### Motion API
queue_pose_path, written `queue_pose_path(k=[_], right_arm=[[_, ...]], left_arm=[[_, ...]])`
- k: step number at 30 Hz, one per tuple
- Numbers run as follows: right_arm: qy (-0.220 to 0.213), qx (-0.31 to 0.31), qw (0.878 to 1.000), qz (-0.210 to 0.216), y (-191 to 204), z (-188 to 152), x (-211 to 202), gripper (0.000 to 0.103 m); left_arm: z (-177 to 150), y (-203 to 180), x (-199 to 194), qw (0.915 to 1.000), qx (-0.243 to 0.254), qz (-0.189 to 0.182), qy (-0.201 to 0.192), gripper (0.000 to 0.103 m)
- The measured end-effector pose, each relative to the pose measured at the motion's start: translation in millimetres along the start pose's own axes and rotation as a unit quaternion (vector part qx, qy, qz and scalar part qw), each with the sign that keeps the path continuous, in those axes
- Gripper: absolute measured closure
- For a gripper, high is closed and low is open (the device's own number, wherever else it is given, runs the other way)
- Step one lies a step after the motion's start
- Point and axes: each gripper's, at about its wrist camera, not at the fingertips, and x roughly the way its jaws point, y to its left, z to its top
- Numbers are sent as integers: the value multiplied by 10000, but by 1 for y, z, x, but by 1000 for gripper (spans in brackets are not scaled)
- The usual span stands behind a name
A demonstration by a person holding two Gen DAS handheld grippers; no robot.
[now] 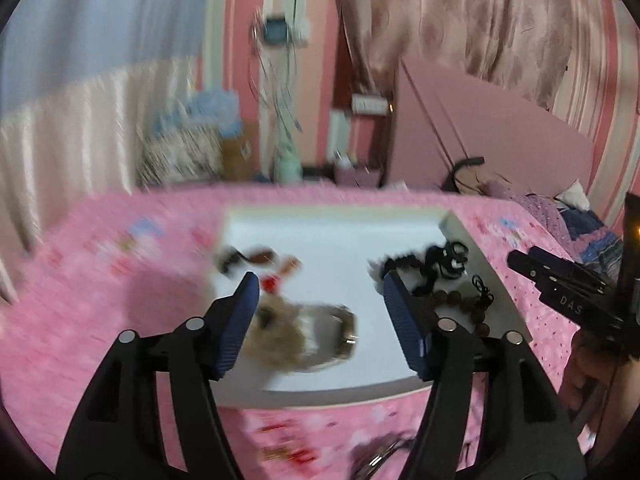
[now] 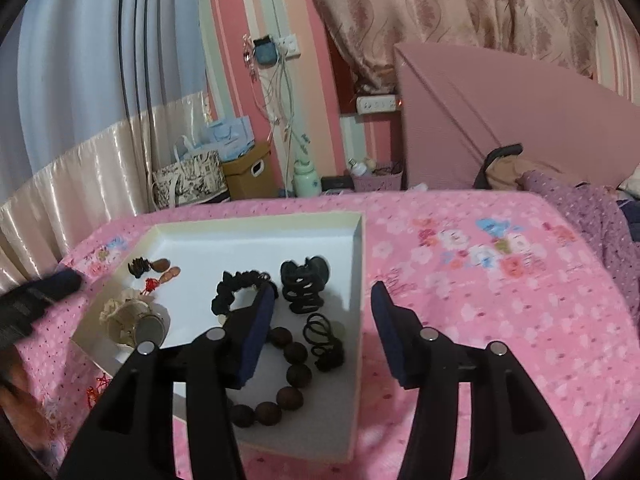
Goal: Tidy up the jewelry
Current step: 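Withdraw both tools toward the red tassel charm and black cord bracelet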
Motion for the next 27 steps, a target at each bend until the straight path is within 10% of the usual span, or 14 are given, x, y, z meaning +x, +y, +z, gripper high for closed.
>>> queue_pose_path(k=[7, 22, 27], right_arm=[[225, 204, 9989, 368, 21, -27, -40, 46], [1533, -855, 9834, 457, 135, -114, -14, 47], [1600, -1111, 9806, 202, 137, -117, -1, 94]], left_arm=[[-28, 67, -60, 9965, 207, 813, -41, 30], [-117, 64, -34, 9965, 125, 276, 782, 30], [-117, 60, -30, 9961, 145, 192, 855, 30]])
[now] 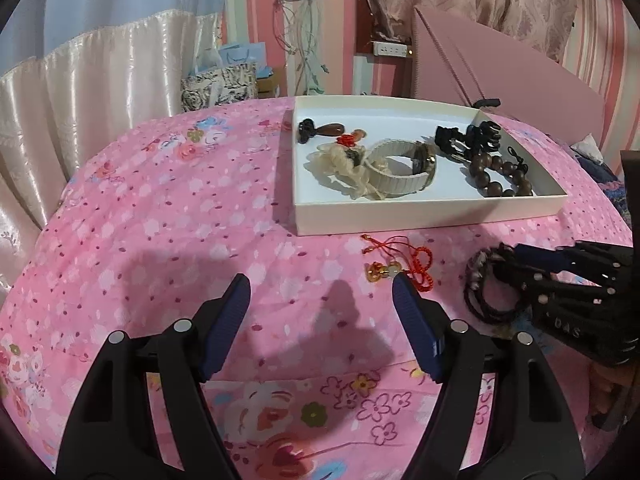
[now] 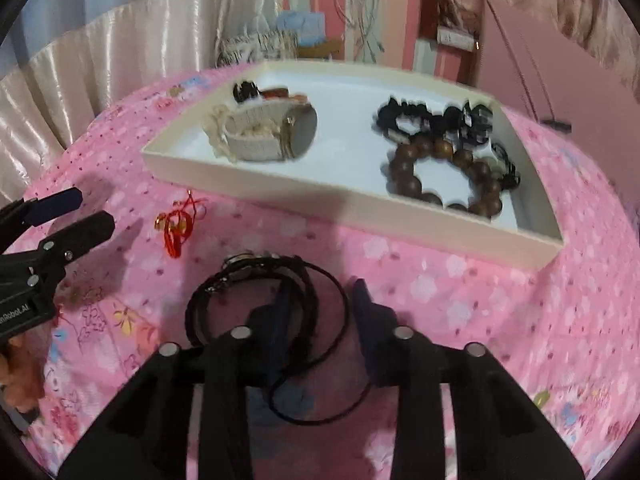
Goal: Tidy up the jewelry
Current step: 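Withdraw both tools toward the red tassel charm and black cord bracelet, then grasp the red tassel charm with the left tool while the right tool grasps the black cord bracelet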
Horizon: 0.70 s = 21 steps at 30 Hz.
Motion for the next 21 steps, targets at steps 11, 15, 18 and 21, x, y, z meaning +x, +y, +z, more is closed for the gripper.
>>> queue_pose_path(k=[11, 15, 18, 21], right_arm=[[-76, 573, 9976, -375, -64, -17, -12, 96], [-55, 355, 9975, -612, -53, -17, -10, 95], [-65, 392, 9977, -558, -55, -18, -11, 95], [-93, 528, 9977, -415, -61, -18, -12, 95]], left_arm=[[14, -72, 32, 9961, 871, -112, 117, 28], [15, -80, 48, 9940, 1020, 158, 374, 45], [15, -75, 51, 9951, 885, 120, 427, 54], [14, -72, 54, 9954, 838, 102, 448, 73]])
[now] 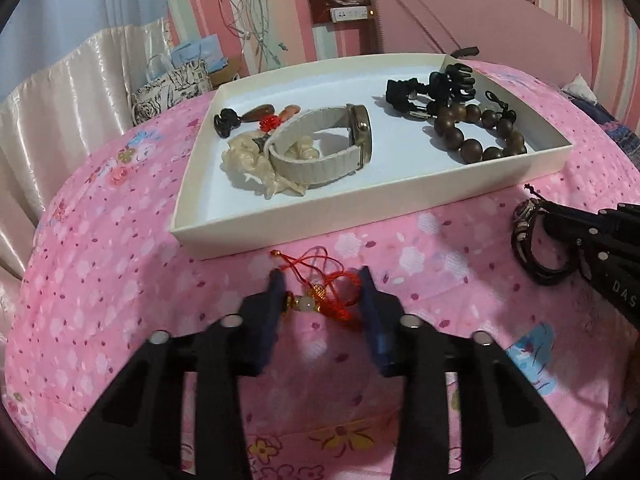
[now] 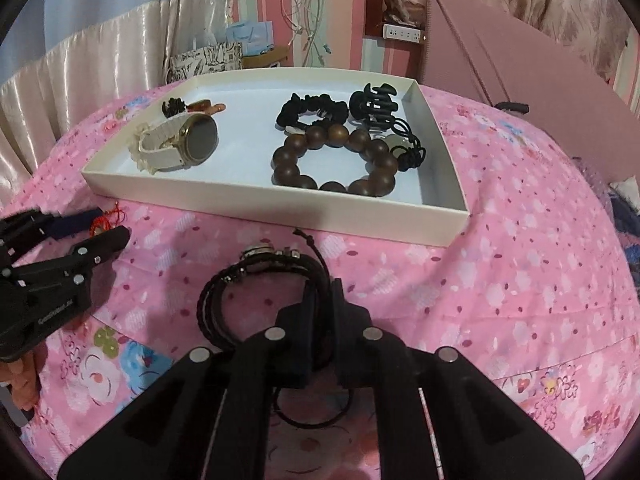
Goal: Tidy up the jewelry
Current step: 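Grasp the red tassel charm with the left tool while the right tool grasps the black cord bracelet, then lift the red charm and black cord bracelet toward the tray with both tools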
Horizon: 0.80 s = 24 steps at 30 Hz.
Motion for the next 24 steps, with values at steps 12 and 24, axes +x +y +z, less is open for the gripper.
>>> queue_pose_path(k=[12, 24], right_arm=[[-508, 590, 9967, 244, -22, -2, -17, 96], [-720, 327, 9968, 135, -12, -2, -24, 96]], left_arm=[[-6, 6, -28, 9965, -180, 461, -669, 96], [-6, 8, -39, 9933, -278, 657, -909, 96]])
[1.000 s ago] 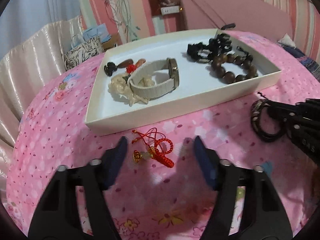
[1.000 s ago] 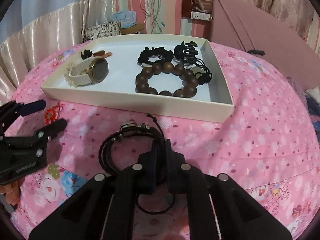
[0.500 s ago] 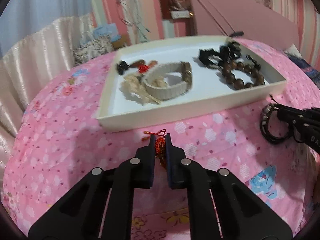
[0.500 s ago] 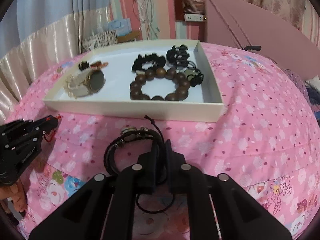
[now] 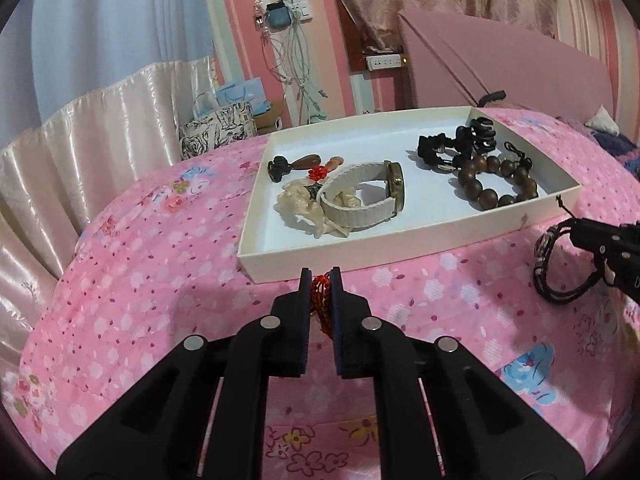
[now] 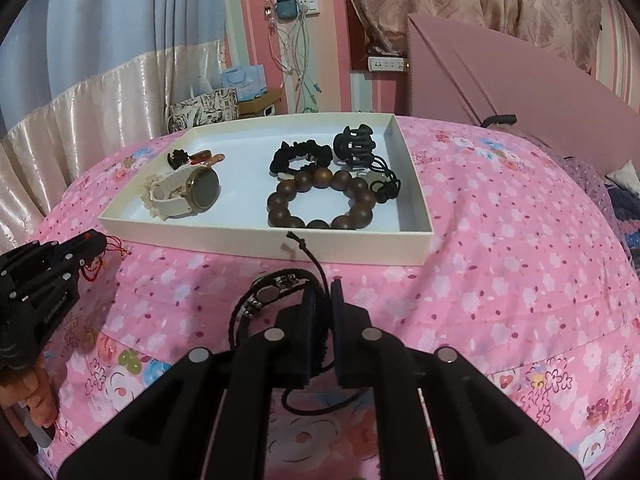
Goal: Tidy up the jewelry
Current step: 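Lift the red charm and black cord bracelet toward the tray with both tools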
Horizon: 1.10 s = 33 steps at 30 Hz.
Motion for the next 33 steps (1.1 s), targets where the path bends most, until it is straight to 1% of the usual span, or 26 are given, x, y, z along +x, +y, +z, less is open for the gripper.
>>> queue_pose_path(k=[6, 9, 18, 25, 33], right_arm=[[0, 5, 10000, 3, 0, 0, 0, 96], [-18, 14, 10000, 2, 0, 0, 0, 96], [-391, -159, 9991, 83, 5, -3, -14, 96], [-590, -100, 9981, 158, 2, -4, -23, 96], [-778, -314, 9963, 172, 9, -5, -30, 96]], left_arm=[[-3, -7, -9, 9996, 217, 4, -162, 96], [-3, -8, -10, 9996, 225, -12, -197, 96], [-4, -2, -11, 9998, 99, -55, -187, 96], [-3, 4, -9, 9997, -92, -120, -164, 96], [-5, 20, -12, 9972, -494, -476, -311, 96]])
